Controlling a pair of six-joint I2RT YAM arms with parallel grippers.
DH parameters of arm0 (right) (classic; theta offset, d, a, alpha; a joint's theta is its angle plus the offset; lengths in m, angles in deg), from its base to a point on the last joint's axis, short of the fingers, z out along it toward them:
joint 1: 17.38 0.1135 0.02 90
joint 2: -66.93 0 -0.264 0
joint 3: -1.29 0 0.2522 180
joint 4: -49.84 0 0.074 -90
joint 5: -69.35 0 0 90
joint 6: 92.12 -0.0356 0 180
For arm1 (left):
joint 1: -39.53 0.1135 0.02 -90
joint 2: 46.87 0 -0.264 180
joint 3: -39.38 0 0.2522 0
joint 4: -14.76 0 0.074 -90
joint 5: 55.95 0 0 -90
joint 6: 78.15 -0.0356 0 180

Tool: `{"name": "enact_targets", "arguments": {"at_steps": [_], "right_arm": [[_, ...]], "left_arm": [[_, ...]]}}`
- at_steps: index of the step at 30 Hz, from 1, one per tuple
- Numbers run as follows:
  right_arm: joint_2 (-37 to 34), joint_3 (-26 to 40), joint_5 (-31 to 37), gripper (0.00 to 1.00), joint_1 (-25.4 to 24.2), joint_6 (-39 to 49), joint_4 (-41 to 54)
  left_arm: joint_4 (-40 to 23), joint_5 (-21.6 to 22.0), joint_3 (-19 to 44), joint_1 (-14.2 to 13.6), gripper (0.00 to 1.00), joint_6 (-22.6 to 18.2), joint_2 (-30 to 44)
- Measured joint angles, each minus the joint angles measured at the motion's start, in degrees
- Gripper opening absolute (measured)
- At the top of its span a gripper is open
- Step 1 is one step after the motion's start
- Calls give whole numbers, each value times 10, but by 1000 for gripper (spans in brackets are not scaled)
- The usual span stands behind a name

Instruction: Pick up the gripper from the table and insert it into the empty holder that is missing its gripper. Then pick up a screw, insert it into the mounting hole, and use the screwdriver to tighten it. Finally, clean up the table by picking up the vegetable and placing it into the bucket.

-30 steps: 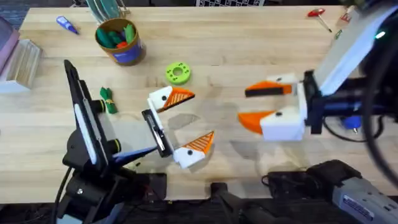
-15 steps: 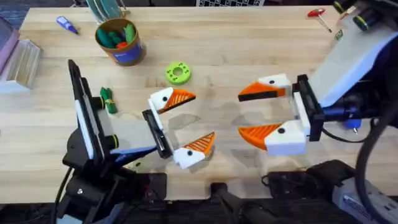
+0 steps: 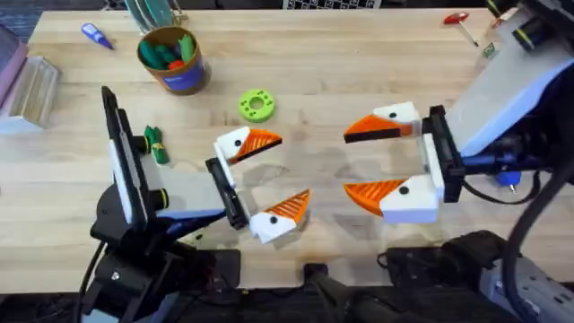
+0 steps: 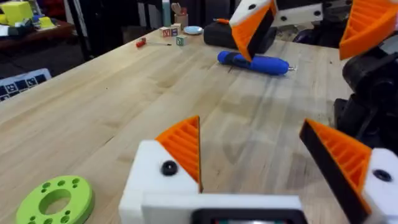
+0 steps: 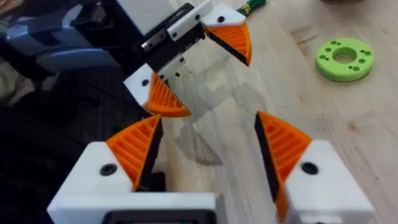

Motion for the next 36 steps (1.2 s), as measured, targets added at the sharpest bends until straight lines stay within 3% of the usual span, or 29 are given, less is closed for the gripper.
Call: {"name": "enact_targets", "arguments": {"at_steps": [12, 17, 19, 24, 25, 36], "right_arm": [[0, 0, 0, 897, 0, 0, 0], [0, 0, 0, 898, 0, 0, 0], [0, 0, 0, 898, 0, 0, 0], [0, 0, 0, 897, 0, 0, 0], [0, 0, 0, 897, 0, 0, 0], [0, 0, 15, 898, 0, -7, -7]], "left_arm": [[0, 0, 0, 0, 991, 0, 0], [0, 0, 0, 0, 887, 3, 0], [0, 0, 0, 0, 782, 4, 0], [0, 0, 0, 0, 69, 4, 0], [0, 0, 0, 0, 21, 4, 0], [0, 0, 0, 0, 8, 4, 0]]}}
